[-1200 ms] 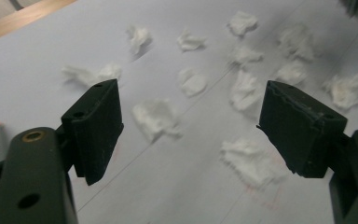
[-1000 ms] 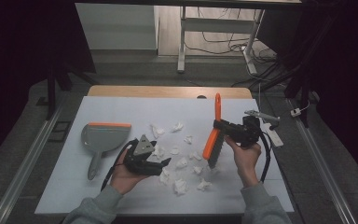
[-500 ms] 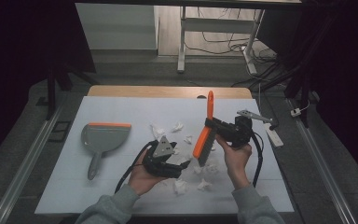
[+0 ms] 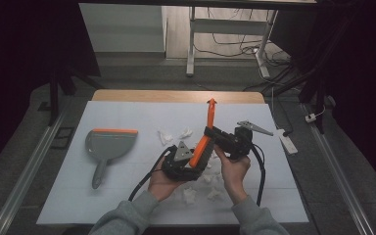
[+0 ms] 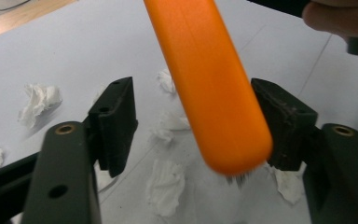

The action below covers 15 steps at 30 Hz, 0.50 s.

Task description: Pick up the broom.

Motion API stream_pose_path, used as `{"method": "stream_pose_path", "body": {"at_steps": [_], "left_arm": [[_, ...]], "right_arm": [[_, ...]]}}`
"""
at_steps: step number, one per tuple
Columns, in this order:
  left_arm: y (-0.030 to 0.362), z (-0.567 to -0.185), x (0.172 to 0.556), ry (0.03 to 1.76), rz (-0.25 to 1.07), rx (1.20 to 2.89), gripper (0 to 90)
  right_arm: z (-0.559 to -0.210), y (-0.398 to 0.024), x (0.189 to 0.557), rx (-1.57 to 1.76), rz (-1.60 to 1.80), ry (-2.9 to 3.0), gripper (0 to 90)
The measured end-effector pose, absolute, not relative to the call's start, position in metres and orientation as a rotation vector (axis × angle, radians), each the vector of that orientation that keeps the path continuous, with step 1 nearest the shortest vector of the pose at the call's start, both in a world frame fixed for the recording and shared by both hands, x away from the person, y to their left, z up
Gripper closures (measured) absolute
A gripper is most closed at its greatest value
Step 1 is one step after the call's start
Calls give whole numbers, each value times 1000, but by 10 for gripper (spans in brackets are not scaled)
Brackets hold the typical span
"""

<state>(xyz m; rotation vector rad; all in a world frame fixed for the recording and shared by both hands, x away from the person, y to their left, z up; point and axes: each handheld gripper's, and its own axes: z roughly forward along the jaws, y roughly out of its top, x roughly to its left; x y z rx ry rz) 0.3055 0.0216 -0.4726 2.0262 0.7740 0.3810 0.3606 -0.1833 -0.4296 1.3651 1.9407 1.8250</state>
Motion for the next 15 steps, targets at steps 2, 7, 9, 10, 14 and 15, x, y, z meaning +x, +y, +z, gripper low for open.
{"method": "stream_pose_path", "body": {"at_steps": [2,7,9,10,14,15], "left_arm": [[21,-474,307,780,389,2014,384],[23,-474,310,801,384,1968,501],[24,-475,310,804,389,1953,544],[24,-475,310,805,393,1947,586],[26,-475,311,816,404,1938,731],[28,-475,313,828,397,1937,747]], "right_arm": [[-429,-182,359,1369,1829,1931,708],[-433,-180,355,1400,1882,1886,708],[-434,-178,353,1417,1906,1865,708],[-434,-177,352,1417,1914,1859,708],[-435,-174,350,1412,1927,1854,708],[-435,-174,350,1408,1927,1853,708]]}}
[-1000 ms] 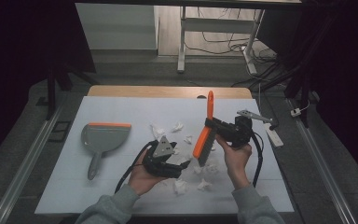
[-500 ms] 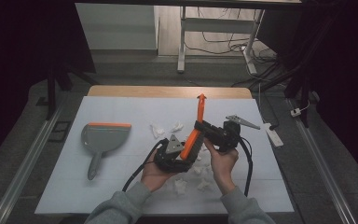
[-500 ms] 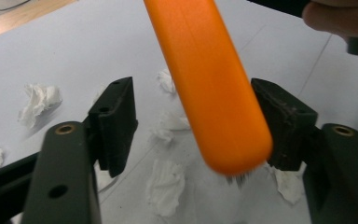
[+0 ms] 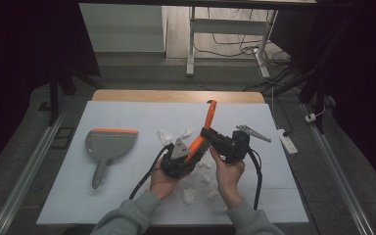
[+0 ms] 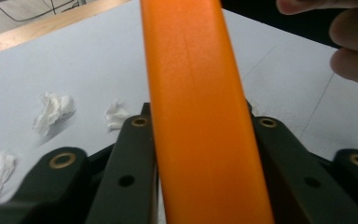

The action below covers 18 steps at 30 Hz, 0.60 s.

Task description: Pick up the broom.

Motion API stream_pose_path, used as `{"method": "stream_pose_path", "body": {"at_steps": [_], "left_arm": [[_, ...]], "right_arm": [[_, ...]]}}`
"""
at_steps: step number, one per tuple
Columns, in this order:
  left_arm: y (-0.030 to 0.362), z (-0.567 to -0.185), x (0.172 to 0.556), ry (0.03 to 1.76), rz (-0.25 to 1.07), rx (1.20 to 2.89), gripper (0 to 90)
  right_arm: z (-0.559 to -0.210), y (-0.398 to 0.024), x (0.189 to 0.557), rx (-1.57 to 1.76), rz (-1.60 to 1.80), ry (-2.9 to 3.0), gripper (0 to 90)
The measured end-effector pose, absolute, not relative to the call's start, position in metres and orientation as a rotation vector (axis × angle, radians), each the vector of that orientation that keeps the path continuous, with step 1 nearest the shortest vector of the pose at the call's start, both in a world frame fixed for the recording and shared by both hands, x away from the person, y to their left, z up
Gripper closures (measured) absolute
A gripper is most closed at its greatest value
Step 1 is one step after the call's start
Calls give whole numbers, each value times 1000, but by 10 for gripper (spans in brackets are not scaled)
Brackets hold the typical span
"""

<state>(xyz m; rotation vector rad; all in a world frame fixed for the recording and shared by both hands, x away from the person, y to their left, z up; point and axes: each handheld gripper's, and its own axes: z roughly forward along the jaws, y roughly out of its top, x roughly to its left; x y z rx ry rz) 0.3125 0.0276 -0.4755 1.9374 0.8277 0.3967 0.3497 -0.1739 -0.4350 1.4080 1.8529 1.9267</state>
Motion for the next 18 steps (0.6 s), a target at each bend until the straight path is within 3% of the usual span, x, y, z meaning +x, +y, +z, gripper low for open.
{"method": "stream_pose_path", "body": {"at_steps": [5,13,17,18], "left_arm": [[37,-477,320,845,352,1948,796],[47,-473,324,805,325,2003,800],[51,-469,324,784,328,2047,801],[53,-469,325,780,320,2062,800]], "right_arm": [[-436,-172,349,1391,1917,1869,707],[-435,-170,351,1387,1919,1913,699],[-432,-170,351,1335,1888,1959,665],[-431,-171,352,1289,1855,2010,609]]}}
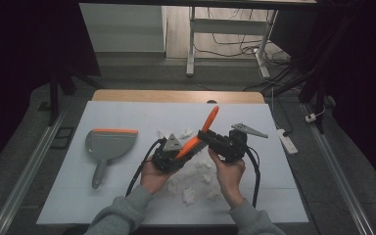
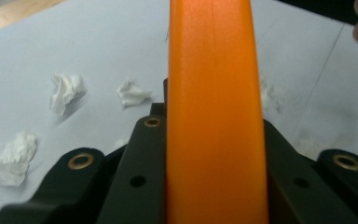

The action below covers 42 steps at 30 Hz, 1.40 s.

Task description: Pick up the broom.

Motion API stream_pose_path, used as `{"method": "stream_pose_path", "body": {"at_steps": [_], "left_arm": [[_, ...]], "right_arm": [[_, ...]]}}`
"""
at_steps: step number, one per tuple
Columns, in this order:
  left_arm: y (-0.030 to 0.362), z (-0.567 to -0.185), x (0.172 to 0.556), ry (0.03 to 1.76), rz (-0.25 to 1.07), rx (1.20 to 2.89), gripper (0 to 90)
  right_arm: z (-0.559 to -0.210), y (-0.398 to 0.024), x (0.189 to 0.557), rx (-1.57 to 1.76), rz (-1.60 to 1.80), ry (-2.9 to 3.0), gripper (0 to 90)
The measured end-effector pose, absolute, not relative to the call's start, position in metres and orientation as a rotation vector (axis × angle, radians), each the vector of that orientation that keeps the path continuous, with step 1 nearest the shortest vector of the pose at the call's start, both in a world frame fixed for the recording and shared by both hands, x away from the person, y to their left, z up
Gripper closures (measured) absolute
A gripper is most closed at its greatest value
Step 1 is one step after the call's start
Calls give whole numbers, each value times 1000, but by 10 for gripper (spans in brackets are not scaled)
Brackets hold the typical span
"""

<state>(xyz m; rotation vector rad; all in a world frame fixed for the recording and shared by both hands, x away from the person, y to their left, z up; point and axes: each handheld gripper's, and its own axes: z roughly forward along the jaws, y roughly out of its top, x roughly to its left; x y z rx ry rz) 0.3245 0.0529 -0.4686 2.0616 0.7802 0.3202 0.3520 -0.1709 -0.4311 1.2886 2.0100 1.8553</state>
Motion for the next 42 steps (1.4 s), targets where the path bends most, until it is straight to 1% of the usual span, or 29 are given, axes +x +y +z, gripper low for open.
{"method": "stream_pose_path", "body": {"at_steps": [1,4,5,8,14,21,30,31,39,42], "left_arm": [[54,-468,325,779,318,2066,800],[64,-468,327,791,320,2106,801],[64,-468,327,791,320,2106,800],[71,-466,327,798,326,2118,800],[75,-464,328,792,305,2123,801],[80,-462,330,792,292,2148,800],[80,-452,335,755,270,2235,800],[79,-450,336,757,268,2239,801],[74,-447,342,720,241,2325,801],[73,-445,344,692,228,2365,801]], "right_arm": [[-431,-171,352,1289,1855,2010,609],[-428,-177,351,1235,1820,2059,531],[-428,-177,351,1235,1820,2059,531],[-423,-187,351,1160,1754,2136,482],[-417,-197,349,1110,1715,2159,459],[-415,-207,348,1060,1591,2251,421],[-411,-215,345,1002,1521,2317,415],[-410,-216,344,989,1537,2334,386],[-405,-220,342,938,1497,2372,383],[-404,-219,342,923,1482,2398,356]]}}
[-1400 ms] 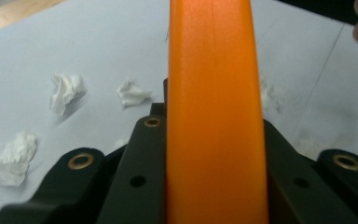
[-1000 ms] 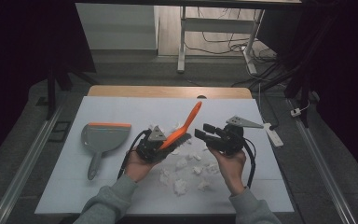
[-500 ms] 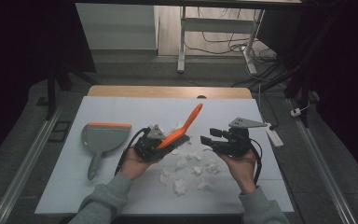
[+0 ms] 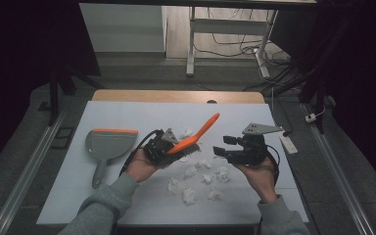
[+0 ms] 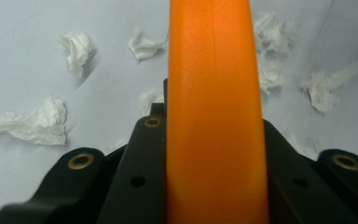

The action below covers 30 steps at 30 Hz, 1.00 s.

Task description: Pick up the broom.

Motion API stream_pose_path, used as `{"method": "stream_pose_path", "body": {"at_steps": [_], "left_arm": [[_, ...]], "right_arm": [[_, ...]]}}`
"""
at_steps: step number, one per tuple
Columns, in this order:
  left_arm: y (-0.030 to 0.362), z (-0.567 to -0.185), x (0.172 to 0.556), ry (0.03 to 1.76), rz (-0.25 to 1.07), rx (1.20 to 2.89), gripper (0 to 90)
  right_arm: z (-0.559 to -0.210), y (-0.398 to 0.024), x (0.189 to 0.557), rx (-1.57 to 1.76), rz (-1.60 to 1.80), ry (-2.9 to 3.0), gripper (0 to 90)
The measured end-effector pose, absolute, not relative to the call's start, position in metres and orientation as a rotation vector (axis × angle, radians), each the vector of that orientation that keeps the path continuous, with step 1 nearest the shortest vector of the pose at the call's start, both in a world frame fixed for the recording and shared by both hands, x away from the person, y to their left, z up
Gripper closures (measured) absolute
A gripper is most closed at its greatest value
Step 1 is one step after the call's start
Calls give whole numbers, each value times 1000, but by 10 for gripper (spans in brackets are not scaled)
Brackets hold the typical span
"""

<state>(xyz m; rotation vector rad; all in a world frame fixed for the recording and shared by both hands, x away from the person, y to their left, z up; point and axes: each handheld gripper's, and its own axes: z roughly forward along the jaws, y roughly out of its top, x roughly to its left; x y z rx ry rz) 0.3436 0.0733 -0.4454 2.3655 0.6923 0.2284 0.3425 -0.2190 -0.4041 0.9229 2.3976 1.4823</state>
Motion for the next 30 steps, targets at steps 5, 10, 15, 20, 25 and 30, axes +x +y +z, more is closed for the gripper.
{"method": "stream_pose_path", "body": {"at_steps": [5,10,15,20,25,30], "left_arm": [[73,-441,346,644,195,2431,801],[69,-438,346,604,195,2498,801],[61,-439,348,578,182,2566,801],[51,-443,348,538,174,2614,801],[38,-446,344,476,160,2654,801],[28,-447,340,408,147,2701,801]], "right_arm": [[-403,-214,342,860,1444,2431,336],[-399,-203,337,779,1401,2477,295],[-398,-197,334,735,1352,2488,295],[-396,-191,332,692,1343,2531,295],[-397,-188,337,641,1290,2573,296],[-406,-181,342,586,1161,2670,316]]}}
